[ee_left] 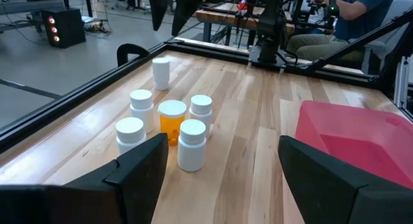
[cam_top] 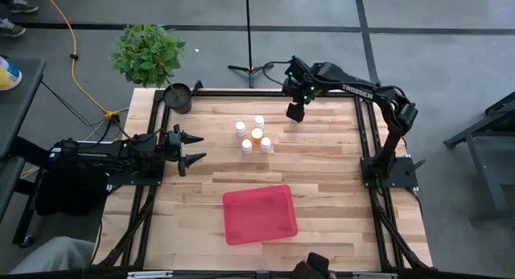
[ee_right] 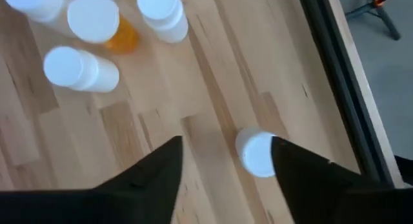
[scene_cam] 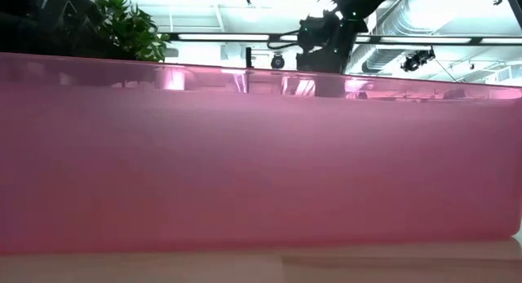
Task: Pick and place pill bottles into a basket
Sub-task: Put the white pill bottle into the red bin
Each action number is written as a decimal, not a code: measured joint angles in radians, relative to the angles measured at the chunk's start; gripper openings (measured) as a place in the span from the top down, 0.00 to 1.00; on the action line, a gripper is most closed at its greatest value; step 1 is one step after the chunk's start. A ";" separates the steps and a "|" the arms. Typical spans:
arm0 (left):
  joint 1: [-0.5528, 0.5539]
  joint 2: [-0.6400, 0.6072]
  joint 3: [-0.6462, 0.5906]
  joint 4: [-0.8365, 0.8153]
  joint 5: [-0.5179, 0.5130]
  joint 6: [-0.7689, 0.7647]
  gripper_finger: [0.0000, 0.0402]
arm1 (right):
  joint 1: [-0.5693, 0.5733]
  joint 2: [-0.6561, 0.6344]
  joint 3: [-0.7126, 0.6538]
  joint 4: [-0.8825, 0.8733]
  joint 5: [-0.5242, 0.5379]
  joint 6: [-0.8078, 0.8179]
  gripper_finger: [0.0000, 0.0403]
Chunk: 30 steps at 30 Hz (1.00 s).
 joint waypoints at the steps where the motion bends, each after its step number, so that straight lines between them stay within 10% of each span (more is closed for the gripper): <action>1: 0.000 0.000 0.000 0.000 0.000 0.000 0.18 | -0.007 0.003 0.000 0.005 -0.008 0.000 0.36; 11: 0.000 0.000 0.000 0.001 0.000 0.000 0.18 | -0.070 0.122 -0.001 -0.025 -0.018 0.010 0.15; 18: 0.000 0.000 0.000 -0.005 0.001 0.000 0.18 | -0.103 0.151 -0.001 -0.036 0.143 0.009 0.14; 30: 0.000 0.000 0.000 -0.026 0.001 -0.022 0.18 | -0.120 0.151 -0.001 -0.027 0.044 0.046 0.13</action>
